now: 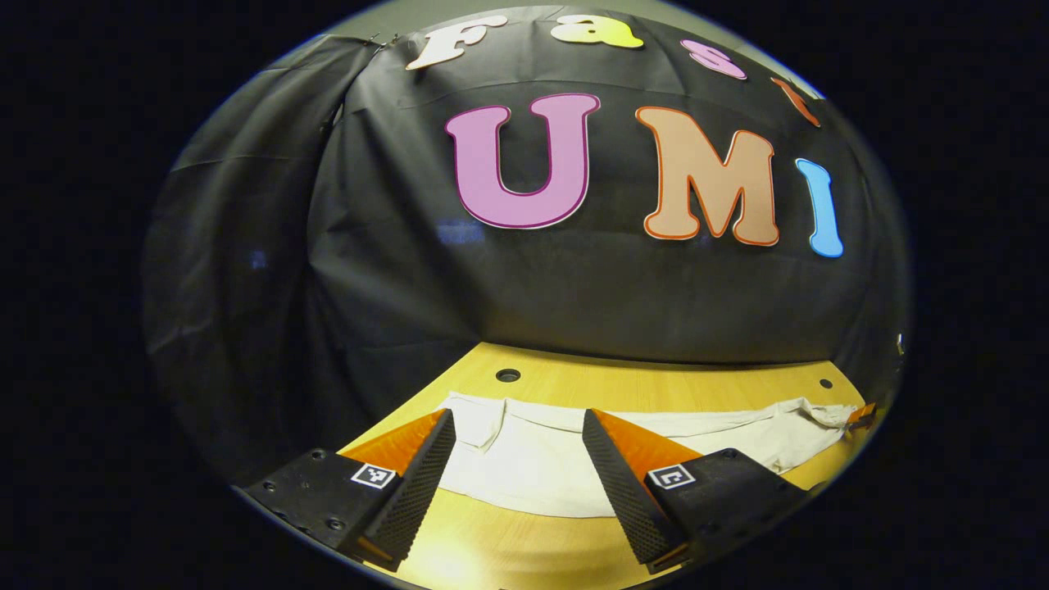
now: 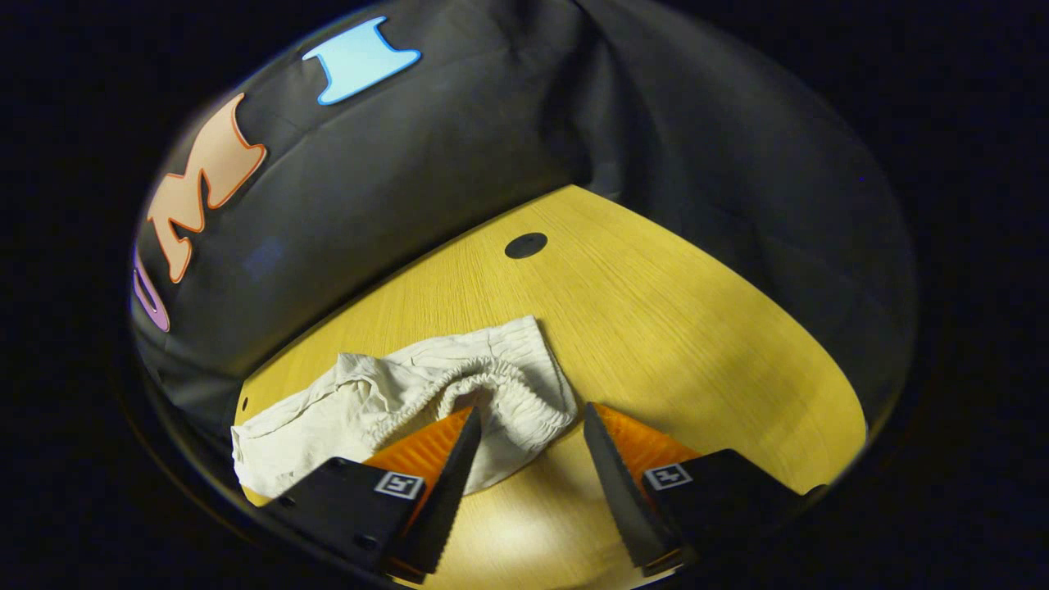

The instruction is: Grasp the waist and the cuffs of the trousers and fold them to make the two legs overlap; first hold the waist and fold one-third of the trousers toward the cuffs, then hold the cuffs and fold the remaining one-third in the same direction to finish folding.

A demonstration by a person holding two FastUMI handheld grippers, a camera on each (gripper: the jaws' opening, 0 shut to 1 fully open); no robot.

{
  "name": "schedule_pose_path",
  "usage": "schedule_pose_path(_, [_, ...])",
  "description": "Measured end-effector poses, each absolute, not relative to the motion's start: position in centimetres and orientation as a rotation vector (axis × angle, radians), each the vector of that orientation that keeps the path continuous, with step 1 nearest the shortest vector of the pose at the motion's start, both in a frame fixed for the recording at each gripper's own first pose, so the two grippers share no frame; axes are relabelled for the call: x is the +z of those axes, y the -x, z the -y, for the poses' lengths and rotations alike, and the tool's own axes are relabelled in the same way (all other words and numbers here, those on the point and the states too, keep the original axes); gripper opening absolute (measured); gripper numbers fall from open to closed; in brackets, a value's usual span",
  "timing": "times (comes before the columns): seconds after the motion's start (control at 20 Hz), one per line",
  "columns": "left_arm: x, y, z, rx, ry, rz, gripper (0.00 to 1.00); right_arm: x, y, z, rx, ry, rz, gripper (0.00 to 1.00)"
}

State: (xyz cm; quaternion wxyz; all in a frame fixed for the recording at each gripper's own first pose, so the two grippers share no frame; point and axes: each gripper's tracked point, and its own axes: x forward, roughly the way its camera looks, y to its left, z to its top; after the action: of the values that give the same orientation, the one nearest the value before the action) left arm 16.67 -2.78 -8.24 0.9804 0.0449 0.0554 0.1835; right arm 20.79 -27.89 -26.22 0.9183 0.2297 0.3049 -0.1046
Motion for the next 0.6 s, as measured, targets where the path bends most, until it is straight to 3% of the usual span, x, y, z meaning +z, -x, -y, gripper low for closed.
schedule_pose_path(0.25, [-9.1,-17.0,4.5,0.341,-0.095,-0.137,0.95,-26.0,-21.0,27.2,-0.207,-0.551,-0.62,0.26])
schedule_pose_path(0.4, [-9.4,-17.3,4.8,0.326,-0.095,-0.141,0.95,-24.8,-21.0,27.6,-0.209,-0.508,-0.584,0.22])
schedule_pose_path(0.6, [-9.6,-17.3,4.4,0.305,-0.077,-0.142,0.95,-22.5,-21.2,26.4,-0.207,-0.459,-0.528,0.1])
